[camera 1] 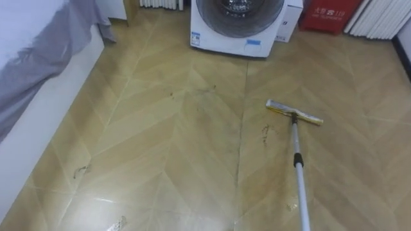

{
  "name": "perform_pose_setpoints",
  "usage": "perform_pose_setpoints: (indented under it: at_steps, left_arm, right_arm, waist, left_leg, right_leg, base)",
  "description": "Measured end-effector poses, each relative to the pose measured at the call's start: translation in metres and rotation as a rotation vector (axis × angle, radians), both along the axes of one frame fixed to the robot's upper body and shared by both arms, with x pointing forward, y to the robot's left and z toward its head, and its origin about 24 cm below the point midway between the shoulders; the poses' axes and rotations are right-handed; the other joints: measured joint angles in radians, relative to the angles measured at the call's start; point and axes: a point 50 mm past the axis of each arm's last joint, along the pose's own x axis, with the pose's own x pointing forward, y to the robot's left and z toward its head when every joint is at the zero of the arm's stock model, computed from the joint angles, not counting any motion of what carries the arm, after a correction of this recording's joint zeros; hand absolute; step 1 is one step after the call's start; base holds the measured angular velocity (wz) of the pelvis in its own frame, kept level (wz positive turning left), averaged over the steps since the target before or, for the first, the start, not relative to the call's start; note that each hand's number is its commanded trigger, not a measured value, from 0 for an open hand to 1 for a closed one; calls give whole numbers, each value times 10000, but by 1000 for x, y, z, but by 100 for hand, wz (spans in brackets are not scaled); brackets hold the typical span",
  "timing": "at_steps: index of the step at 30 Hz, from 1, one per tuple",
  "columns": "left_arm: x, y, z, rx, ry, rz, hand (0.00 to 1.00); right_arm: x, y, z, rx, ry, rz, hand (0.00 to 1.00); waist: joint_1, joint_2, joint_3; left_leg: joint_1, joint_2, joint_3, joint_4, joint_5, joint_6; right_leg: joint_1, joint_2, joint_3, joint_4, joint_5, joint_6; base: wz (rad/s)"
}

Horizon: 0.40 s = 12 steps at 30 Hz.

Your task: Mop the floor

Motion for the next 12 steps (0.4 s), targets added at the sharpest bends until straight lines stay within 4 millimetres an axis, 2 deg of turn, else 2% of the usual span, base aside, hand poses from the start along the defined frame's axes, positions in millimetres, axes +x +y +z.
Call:
perform_pose_setpoints:
  at_steps: [5,9,12]
  left_arm:
    - [-2,-2,-1,-50,85,-65,0]
    - [-9,-2,-1,-168,314,21,0]
    - [-13,-2,-2,-292,505,102,0]
  right_arm:
    - [-5,1,0,182,32,-51,100]
    - [-12,-1,0,217,-14,-242,100]
    - [-14,-3,0,168,9,-301,100]
  waist:
    - [29,47,-15]
    - [41,135,-61]
    - [42,231,-87]
  left_leg:
    - [84,39,12,-127,0,-1]
    - [77,63,25,-128,-2,-4]
    - [80,121,32,-107,-63,-111]
  right_leg:
    - [40,45,23,-9,30,-21]
    - [-8,27,-135,14,31,-23]
    - [-40,63,-188,46,41,-54]
  base:
    - [-1]
    - [7]
    - [1]
